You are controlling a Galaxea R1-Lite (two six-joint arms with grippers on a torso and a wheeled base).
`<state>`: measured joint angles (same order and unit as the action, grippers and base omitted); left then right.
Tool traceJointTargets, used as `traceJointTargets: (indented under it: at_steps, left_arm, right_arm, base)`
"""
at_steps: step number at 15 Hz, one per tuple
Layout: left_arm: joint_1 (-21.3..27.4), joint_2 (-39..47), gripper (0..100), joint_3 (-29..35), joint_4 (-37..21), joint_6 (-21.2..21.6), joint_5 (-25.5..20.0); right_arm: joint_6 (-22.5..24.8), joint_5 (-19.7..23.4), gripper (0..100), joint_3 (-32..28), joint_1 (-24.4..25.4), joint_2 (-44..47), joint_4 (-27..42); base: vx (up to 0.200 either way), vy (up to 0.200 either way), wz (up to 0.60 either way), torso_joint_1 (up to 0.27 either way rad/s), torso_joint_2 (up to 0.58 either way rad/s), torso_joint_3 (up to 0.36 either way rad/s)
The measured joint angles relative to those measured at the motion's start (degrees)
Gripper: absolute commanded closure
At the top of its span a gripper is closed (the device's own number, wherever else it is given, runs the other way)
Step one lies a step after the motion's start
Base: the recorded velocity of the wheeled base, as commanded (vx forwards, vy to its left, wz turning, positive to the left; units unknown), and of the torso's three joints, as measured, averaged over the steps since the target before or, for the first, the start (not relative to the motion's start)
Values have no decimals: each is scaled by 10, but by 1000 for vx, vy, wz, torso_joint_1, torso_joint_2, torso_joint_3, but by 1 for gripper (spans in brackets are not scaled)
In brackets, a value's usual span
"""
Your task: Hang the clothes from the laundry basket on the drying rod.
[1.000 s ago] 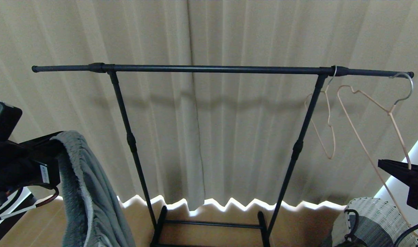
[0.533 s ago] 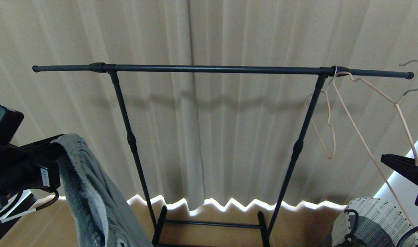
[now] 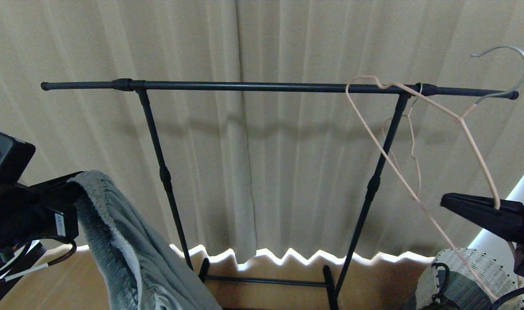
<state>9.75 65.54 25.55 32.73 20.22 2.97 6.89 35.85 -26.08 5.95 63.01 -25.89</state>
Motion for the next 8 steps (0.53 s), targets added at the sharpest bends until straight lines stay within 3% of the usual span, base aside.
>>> traceJointTargets:
  at_steps: [4,8]
  left_arm:
    - [0,18,100,8,0,0,0]
    - [0,56,100,39,0,-1,0]
  right_arm:
    - [-1,0,100,-33,145,45,40]
    - [27,-1,100,-73,252,85,163]
  base:
    - [0,0,0,0,0,0]
    - [0,0,0,0,0,0]
